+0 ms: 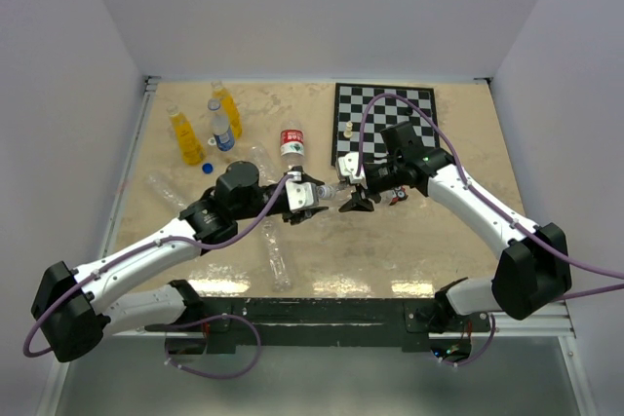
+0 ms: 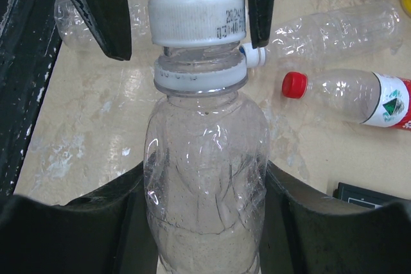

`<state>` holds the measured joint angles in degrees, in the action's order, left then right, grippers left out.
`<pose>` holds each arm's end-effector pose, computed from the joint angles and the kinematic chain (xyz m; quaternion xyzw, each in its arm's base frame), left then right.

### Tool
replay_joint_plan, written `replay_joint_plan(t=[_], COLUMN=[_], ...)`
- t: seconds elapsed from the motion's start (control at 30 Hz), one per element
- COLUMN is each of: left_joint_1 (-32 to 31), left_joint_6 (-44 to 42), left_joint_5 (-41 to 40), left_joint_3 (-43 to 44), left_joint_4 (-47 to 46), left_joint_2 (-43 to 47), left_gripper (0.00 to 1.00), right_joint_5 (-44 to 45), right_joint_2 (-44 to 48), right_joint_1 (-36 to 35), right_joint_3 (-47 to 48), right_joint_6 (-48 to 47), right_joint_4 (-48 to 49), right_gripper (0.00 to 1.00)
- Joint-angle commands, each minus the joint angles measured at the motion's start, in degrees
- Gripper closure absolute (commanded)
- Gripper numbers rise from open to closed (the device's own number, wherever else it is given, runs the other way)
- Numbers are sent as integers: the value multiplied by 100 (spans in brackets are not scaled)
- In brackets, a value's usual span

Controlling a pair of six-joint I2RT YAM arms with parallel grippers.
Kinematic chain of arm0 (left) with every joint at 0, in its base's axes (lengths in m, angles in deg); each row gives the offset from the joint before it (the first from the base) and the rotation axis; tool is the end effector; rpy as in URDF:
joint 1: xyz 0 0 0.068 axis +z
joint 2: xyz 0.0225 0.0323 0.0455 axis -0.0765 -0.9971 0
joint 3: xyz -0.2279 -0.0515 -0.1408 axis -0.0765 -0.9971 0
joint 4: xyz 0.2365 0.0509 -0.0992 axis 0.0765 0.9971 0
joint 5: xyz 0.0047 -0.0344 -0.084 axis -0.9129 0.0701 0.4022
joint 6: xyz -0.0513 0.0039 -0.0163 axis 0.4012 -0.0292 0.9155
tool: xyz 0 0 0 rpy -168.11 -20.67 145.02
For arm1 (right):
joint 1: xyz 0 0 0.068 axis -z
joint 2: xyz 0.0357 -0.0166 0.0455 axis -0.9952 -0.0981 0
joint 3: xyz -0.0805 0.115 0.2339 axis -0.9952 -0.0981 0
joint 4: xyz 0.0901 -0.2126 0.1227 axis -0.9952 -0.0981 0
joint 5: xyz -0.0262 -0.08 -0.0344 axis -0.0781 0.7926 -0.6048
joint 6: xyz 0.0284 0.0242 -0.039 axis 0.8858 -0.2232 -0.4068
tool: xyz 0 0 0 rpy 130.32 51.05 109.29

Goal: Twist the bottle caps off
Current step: Unscrew the bottle cap at the center of the board.

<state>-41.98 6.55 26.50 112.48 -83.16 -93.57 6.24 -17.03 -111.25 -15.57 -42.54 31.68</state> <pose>0.1600 -0.1908 0.3050 0.5435 0.5430 -0.3046 0.5630 0.2367 0.1519 0.2807 -0.6831 0.5251 0.3292 0.3864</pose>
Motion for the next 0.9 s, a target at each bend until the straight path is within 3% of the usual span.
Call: replay_joint_plan(t=[0.0, 0.27, 0.5, 0.53, 0.63, 0.73, 0.87], left_joint_1=[40, 40, 49, 49, 49, 49, 49], left_joint_6=[53, 211, 527, 589, 817, 1168, 2133], left_joint_5=[259, 207, 110, 75, 31, -22, -626], left_joint_3=[123, 79, -35, -53, -97, -141, -62], left_joint_4=[-365, -470, -699, -725, -813, -883, -700], left_joint_2=[8, 26, -1, -18, -1, 26, 61], left_gripper=[46, 48, 57, 59, 83, 100, 100], right_joint_5=[-58, -58, -58, -58, -58, -49, -49], right_joint_2=[-4, -4, -4, -4, -4, -4, -12], right_joint_1=[16, 15, 15, 15, 15, 15, 15], right_joint_3=[87, 87, 87, 95, 87, 87, 96], right_joint_6=[-77, -77, -77, -77, -77, -77, -77], right_joint_4=[-29, -29, -38, -38, -47, -47, -38], right_gripper=[100, 100, 100, 100, 100, 100, 100])
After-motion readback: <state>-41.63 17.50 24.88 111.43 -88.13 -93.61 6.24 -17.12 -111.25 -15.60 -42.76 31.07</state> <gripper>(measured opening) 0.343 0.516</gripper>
